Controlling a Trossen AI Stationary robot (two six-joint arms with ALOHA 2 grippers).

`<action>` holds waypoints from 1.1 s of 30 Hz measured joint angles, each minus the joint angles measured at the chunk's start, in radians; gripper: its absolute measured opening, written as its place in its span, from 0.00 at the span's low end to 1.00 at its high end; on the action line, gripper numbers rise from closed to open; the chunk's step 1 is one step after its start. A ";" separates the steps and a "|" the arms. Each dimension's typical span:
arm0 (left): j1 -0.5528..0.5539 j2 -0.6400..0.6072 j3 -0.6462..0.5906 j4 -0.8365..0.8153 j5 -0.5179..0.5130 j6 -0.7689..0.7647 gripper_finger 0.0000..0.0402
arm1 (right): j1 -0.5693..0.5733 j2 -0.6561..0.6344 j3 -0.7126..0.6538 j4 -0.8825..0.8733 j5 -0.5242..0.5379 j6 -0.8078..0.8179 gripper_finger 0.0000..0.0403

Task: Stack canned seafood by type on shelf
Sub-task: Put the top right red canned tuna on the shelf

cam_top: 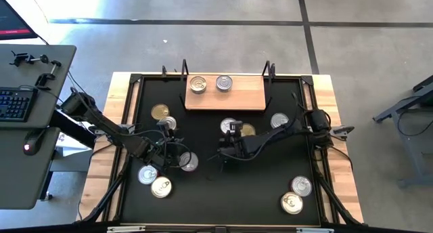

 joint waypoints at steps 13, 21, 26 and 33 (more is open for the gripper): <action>0.001 0.000 0.000 0.009 -0.001 0.000 0.50 | -0.023 -0.064 0.000 0.060 -0.121 0.002 0.00; 0.022 0.003 -0.044 0.237 0.006 0.147 0.50 | -0.078 -0.068 0.000 0.299 -0.361 -0.083 0.00; 0.054 0.003 -0.129 0.584 0.142 0.383 0.50 | -0.072 -0.068 0.000 0.362 -0.414 -0.093 0.00; 0.164 0.011 -0.217 0.902 0.500 0.569 0.50 | -0.039 -0.067 0.000 0.377 -0.424 -0.037 0.00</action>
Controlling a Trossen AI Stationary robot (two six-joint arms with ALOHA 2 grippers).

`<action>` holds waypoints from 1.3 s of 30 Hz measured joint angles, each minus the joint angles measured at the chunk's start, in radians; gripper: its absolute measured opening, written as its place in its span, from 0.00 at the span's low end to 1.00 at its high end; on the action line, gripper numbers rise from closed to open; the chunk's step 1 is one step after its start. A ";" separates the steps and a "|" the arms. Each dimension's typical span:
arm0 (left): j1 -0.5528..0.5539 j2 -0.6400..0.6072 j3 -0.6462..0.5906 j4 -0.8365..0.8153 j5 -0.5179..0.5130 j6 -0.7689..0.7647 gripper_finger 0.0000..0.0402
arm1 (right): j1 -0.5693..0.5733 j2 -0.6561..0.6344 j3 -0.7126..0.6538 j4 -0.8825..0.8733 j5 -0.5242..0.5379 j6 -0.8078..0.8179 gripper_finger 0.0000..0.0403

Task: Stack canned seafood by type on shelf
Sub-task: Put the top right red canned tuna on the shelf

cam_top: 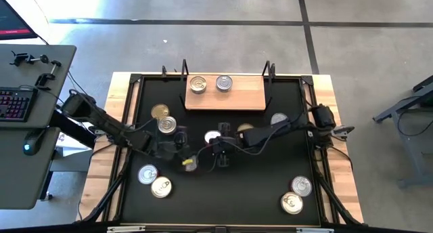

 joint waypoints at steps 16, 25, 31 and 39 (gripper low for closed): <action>0.101 0.272 -0.007 0.273 0.069 0.161 0.50 | 0.015 0.000 0.001 0.068 0.006 0.060 0.00; 0.101 0.334 -0.007 0.406 0.059 0.214 0.50 | 0.015 -0.001 0.001 0.064 0.009 0.068 0.00; 0.127 0.336 -0.007 0.393 0.228 0.166 0.50 | 0.049 -0.076 0.002 -0.061 0.099 0.122 0.00; 0.242 0.338 0.162 0.018 0.426 0.106 0.42 | 0.216 -0.105 0.003 -0.178 0.360 0.340 0.00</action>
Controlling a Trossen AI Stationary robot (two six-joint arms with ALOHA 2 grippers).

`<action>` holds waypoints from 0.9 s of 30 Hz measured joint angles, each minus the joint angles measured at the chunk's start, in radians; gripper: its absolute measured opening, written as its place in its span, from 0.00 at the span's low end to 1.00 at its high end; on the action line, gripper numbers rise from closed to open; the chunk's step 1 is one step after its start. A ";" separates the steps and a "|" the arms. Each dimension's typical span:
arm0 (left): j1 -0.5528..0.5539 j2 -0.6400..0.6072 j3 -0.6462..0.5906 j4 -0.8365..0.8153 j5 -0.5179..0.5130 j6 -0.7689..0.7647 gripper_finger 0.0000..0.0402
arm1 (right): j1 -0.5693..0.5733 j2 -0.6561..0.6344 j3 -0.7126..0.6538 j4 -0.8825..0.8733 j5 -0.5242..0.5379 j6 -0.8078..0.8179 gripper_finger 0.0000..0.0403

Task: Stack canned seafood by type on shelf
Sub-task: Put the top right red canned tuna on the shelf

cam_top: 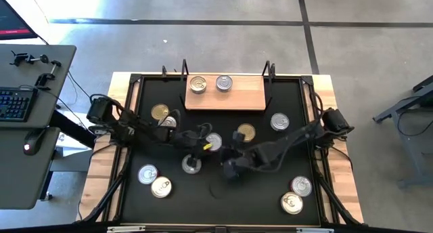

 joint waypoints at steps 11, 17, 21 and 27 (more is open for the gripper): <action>0.014 -0.002 0.139 -0.297 0.008 0.148 0.08 | 0.167 0.000 0.000 -0.143 0.192 0.290 0.00; 0.015 -0.003 0.142 -0.290 0.009 0.109 0.02 | 0.186 0.000 0.000 -0.166 0.249 0.297 0.08; 0.022 -0.003 0.160 -0.293 0.014 -0.005 0.00 | 0.175 0.012 -0.001 -0.158 0.182 0.247 0.24; 0.040 -0.009 0.189 -0.289 0.071 -0.071 0.00 | 0.148 0.089 -0.002 -0.155 0.195 0.097 0.51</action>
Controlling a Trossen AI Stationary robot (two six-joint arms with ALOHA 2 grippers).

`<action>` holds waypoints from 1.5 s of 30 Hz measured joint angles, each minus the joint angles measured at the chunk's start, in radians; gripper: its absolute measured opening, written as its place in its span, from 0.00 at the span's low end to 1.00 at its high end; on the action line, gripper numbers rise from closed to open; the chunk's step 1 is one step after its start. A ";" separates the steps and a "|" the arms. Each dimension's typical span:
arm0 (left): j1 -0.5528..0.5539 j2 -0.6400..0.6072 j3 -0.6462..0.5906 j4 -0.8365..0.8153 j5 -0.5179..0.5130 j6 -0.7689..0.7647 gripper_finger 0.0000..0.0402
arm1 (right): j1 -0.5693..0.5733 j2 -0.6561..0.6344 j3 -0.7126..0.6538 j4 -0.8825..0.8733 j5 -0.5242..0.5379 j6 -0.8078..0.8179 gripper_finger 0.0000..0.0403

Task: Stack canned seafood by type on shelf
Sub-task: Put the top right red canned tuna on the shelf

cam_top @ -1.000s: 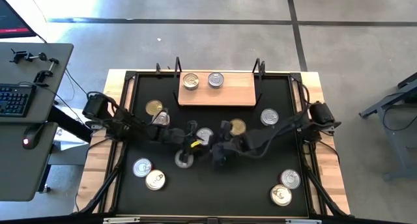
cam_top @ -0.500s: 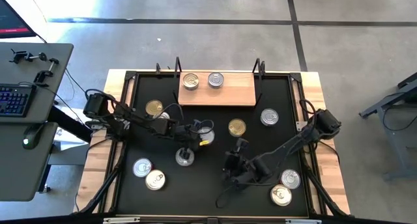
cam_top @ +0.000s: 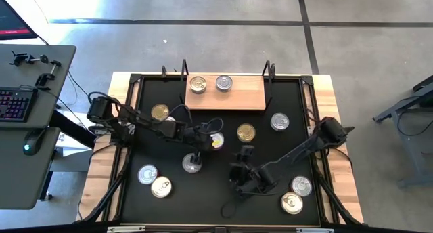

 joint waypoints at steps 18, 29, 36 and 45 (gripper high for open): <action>0.008 -0.046 0.004 0.012 0.070 -0.057 0.00 | -0.158 0.129 -0.001 0.241 -0.029 -0.432 0.65; 0.008 -0.063 0.005 0.038 0.059 -0.076 0.00 | -0.208 0.133 0.000 0.280 -0.124 -0.431 0.32; 0.003 -0.215 0.005 -0.150 -0.059 -0.134 0.00 | -0.178 0.063 -0.001 0.145 -0.164 -0.335 0.29; -0.074 -0.438 -0.179 -0.176 -0.188 -0.258 0.00 | -0.243 -0.187 0.002 -0.326 0.079 -0.021 0.29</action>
